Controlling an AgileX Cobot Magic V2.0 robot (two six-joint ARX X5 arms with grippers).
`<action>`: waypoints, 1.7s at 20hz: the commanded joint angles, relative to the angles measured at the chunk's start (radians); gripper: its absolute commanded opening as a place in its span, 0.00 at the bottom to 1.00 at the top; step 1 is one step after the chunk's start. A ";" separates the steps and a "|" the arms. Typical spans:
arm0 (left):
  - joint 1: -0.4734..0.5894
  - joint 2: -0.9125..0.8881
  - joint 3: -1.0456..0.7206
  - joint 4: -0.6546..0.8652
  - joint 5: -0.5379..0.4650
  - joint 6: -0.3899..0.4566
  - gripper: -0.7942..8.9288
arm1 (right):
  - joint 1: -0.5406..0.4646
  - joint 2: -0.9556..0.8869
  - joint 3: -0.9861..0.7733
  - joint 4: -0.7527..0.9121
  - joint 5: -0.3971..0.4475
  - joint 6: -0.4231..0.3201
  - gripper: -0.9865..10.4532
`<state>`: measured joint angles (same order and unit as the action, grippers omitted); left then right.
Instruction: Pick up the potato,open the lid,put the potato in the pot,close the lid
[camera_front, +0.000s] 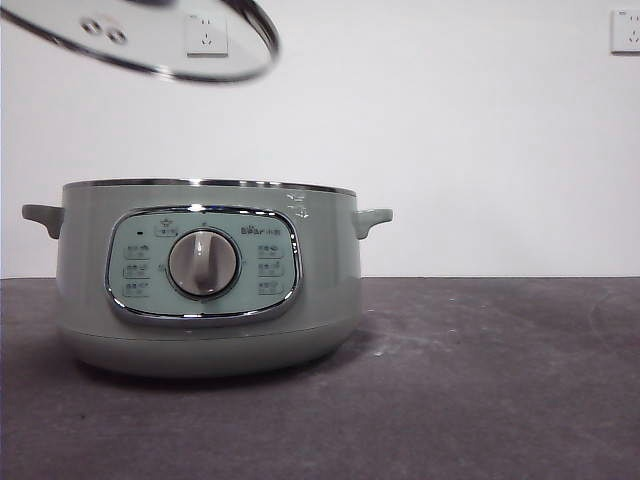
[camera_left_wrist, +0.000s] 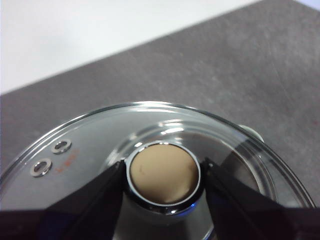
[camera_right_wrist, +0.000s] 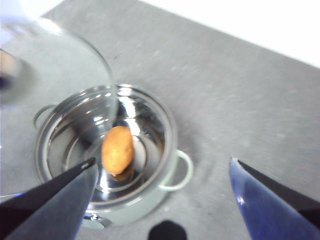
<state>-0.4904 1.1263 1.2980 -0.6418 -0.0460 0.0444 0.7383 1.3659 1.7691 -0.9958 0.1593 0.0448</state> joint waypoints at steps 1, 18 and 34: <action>-0.002 0.079 0.021 0.074 0.033 0.005 0.07 | 0.001 -0.040 0.002 -0.031 0.008 0.026 0.47; -0.025 0.306 0.016 0.173 0.079 -0.050 0.07 | 0.001 -0.085 0.002 -0.129 0.087 0.045 0.47; -0.040 0.366 0.005 0.109 0.076 -0.050 0.07 | 0.001 -0.085 0.002 -0.158 0.083 0.063 0.47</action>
<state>-0.5220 1.4845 1.2980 -0.5575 0.0204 -0.0090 0.7383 1.2797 1.7691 -1.1561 0.2394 0.0944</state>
